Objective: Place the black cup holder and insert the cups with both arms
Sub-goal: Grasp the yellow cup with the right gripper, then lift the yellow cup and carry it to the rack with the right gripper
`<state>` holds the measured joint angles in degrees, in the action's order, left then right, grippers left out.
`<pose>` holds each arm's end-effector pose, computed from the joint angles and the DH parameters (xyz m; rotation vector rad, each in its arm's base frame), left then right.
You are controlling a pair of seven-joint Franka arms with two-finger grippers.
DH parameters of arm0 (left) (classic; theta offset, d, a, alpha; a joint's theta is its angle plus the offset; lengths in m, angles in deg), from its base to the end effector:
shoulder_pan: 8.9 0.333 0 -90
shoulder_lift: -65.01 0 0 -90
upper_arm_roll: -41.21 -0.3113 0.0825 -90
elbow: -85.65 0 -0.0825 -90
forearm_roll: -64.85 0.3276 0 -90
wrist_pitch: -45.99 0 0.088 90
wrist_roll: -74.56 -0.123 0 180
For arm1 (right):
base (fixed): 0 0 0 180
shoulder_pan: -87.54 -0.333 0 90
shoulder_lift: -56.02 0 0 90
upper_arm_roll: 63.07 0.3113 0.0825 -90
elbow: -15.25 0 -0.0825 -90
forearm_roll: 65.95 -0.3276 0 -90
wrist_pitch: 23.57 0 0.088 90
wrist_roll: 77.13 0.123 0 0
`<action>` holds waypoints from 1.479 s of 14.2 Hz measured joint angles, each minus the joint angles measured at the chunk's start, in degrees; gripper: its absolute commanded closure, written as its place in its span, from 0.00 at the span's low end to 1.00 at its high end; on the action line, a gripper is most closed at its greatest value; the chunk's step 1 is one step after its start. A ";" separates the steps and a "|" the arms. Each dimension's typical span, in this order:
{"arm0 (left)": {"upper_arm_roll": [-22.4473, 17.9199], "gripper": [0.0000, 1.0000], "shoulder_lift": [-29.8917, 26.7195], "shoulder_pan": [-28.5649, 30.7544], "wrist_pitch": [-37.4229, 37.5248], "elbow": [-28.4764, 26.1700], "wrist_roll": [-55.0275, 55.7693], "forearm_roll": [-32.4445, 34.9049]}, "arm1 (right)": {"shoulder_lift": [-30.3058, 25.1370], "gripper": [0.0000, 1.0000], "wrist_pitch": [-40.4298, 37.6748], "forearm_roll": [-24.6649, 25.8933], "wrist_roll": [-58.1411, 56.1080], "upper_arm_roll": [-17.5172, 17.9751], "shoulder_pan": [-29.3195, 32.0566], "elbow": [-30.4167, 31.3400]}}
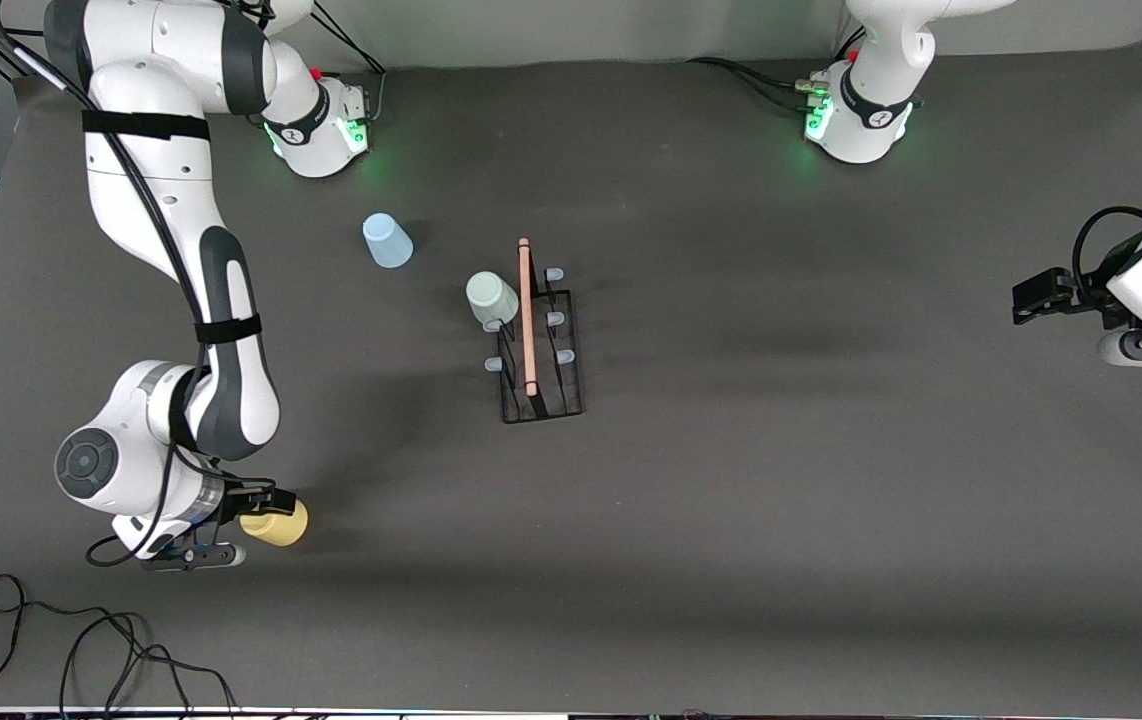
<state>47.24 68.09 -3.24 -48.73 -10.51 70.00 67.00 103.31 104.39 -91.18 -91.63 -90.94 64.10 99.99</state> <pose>0.5137 0.0022 0.5389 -3.1072 0.1410 0.1240 0.6715 0.0290 0.2401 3.1340 0.0771 0.0590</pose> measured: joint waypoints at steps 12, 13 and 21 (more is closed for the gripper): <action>0.00 0.00 0.00 0.00 0.00 0.01 0.00 0.00 | -19.63 0.93 -25.82 10.88 4.95 -0.90 -0.87 -4.65; 0.01 0.00 0.00 0.00 0.00 0.01 -0.01 0.00 | -22.52 0.93 -29.13 12.55 7.69 -0.91 -2.12 -4.63; -0.01 0.00 0.00 0.00 0.00 0.01 -0.01 0.00 | -29.64 0.93 -37.83 15.28 60.28 -0.11 -23.54 -3.17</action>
<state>47.23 68.09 -3.24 -48.73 -10.50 69.99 67.00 73.67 66.56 -75.90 -31.35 -91.05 40.55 96.81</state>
